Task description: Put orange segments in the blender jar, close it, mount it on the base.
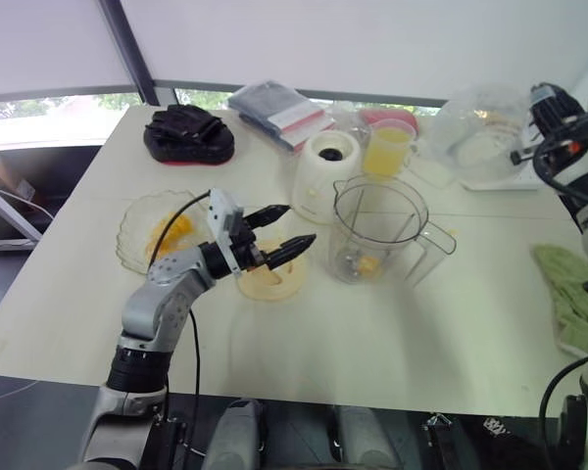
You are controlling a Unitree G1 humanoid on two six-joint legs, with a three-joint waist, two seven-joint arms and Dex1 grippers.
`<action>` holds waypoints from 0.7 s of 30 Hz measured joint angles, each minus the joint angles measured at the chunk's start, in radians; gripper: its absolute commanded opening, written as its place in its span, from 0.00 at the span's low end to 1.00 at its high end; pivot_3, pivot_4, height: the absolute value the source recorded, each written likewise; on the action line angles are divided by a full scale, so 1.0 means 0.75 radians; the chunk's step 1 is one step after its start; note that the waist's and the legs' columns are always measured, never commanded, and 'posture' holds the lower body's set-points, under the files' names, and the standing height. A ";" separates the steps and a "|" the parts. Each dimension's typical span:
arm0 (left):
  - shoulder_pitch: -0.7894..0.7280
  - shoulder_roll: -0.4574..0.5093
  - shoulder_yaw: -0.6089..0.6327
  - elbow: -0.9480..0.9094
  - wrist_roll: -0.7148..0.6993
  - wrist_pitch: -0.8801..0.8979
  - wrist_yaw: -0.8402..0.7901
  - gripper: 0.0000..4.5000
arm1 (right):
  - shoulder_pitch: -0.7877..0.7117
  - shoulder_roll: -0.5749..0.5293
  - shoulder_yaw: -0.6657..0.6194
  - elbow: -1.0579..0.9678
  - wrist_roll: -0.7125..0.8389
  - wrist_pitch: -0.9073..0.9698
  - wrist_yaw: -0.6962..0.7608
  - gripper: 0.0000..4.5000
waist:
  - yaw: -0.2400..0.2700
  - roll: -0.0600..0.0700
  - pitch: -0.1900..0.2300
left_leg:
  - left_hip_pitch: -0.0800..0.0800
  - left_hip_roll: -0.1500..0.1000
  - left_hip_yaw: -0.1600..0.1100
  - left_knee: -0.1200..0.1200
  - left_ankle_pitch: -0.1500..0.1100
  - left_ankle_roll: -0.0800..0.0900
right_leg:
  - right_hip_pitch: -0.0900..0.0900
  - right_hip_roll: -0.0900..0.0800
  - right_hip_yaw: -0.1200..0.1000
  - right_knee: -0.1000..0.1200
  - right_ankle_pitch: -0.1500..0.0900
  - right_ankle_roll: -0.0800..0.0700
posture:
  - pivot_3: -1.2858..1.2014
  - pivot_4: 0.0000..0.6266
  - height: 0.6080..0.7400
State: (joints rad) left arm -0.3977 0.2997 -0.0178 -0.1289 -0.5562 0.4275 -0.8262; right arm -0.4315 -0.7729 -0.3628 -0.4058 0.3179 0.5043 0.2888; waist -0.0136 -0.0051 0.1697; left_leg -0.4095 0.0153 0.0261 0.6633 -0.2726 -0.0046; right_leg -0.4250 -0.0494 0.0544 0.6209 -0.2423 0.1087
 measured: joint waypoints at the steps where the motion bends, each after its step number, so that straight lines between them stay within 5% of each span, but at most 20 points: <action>1: 0.000 0.001 -0.001 0.000 -0.001 0.001 -0.001 1.00 | 0.006 0.000 0.007 -0.010 -0.003 -0.006 0.013 0.01 | 0.000 0.000 0.000 | 0.000 0.000 0.000 0.000 0.000 0.000 | 0.000 0.000 0.000 0.000 0.000 0.000 | 0.52 0.24 1.00; 21: 0.000 -0.009 -0.012 -0.001 0.017 -0.041 -0.025 1.00 | 0.068 -0.017 0.058 -0.044 -0.159 -0.085 0.137 0.01 | 0.001 0.000 0.000 | 0.001 0.000 0.000 0.002 0.000 0.000 | 0.000 0.000 0.000 0.003 0.000 0.000 | 0.52 0.24 1.00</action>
State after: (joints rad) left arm -0.3980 0.2930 -0.0270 -0.1294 -0.5438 0.3970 -0.8452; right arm -0.3802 -0.7857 -0.3194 -0.4391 0.1990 0.4404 0.3914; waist -0.0129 -0.0052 0.1697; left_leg -0.4090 0.0151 0.0263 0.6647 -0.2724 -0.0049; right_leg -0.4250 -0.0491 0.0544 0.6232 -0.2423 0.1086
